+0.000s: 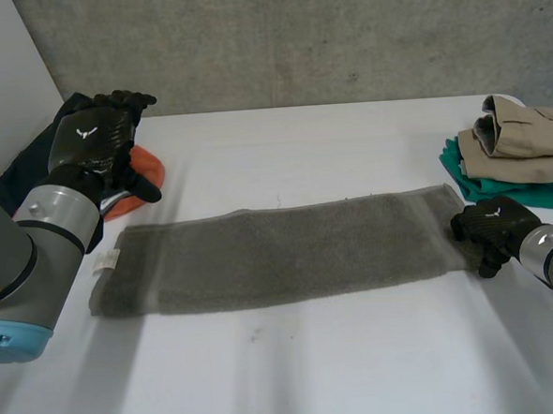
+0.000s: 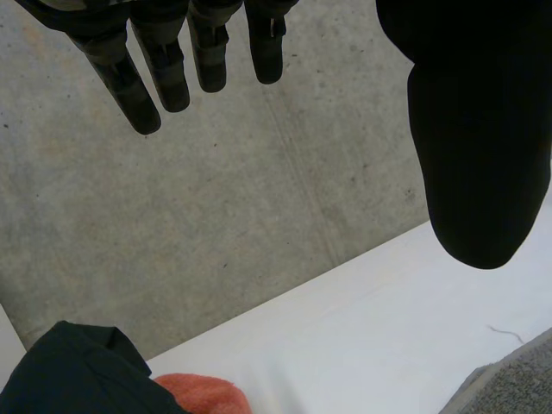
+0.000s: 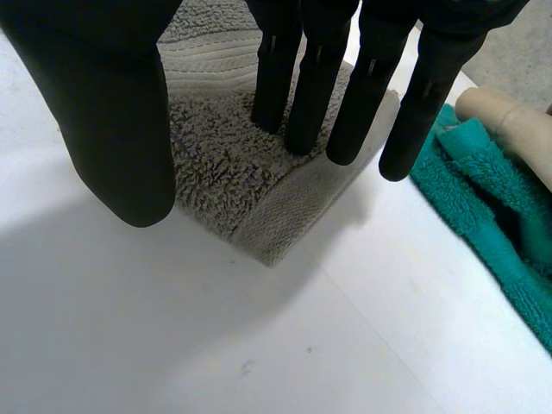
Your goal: Fold the laundry.
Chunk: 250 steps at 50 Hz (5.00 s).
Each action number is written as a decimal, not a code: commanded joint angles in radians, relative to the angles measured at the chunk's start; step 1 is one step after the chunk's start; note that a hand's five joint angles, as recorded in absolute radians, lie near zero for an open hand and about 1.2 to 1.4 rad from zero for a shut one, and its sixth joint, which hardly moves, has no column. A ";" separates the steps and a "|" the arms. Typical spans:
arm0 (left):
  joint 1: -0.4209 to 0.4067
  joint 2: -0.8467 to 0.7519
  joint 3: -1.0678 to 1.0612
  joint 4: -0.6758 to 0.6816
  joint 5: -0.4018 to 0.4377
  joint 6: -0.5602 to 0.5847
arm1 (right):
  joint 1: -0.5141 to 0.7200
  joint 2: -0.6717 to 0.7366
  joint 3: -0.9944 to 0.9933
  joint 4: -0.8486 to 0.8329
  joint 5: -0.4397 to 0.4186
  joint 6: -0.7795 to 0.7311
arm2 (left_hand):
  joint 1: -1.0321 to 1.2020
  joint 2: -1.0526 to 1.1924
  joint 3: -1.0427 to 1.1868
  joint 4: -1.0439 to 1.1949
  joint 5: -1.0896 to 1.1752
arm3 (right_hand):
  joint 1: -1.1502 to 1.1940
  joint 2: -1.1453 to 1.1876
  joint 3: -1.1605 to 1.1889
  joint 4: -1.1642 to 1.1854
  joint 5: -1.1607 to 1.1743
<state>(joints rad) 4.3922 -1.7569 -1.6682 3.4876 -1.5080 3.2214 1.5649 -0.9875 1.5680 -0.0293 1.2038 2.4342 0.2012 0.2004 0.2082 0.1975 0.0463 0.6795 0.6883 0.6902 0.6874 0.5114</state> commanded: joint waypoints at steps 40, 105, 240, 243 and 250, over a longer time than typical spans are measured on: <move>0.016 0.010 0.018 -0.001 -0.006 -0.003 | -0.048 -0.193 0.092 -0.237 0.063 -0.011 | -0.027 -0.026 -0.034 -0.023 -0.046 | 0.717 0.708 0.706 0.709 0.710; 0.050 0.034 0.008 -0.028 0.009 -0.028 | -0.327 -0.100 0.096 -0.081 -0.256 -0.219 | -0.027 -0.026 -0.034 -0.023 -0.046 | -0.226 -0.235 -0.237 -0.234 -0.232; -0.005 0.102 0.024 -0.105 -0.024 -0.020 | 0.600 -0.063 -0.208 -0.177 0.160 0.357 | -0.027 -0.026 -0.034 -0.023 -0.046 | -0.505 -0.514 -0.516 -0.513 -0.511; -0.091 0.041 0.053 -0.124 -0.043 -0.008 | 0.552 -0.068 -0.171 -0.121 0.157 0.405 | -0.027 -0.026 -0.034 -0.023 -0.046 | -0.505 -0.514 -0.516 -0.513 -0.511; -0.258 -0.199 0.185 -0.203 -0.211 0.084 | 0.440 -0.072 -0.031 -0.058 0.114 0.316 | -0.027 -0.026 -0.034 -0.023 -0.046 | -0.505 -0.514 -0.516 -0.513 -0.511</move>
<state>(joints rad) 4.2731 -1.7560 -1.5921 3.3520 -1.5785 3.2302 2.0946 -1.0653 1.4232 -0.1330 1.3575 2.8366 0.2014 0.2004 0.2082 0.1975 0.0463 0.2196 0.1999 0.2048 0.2043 0.0407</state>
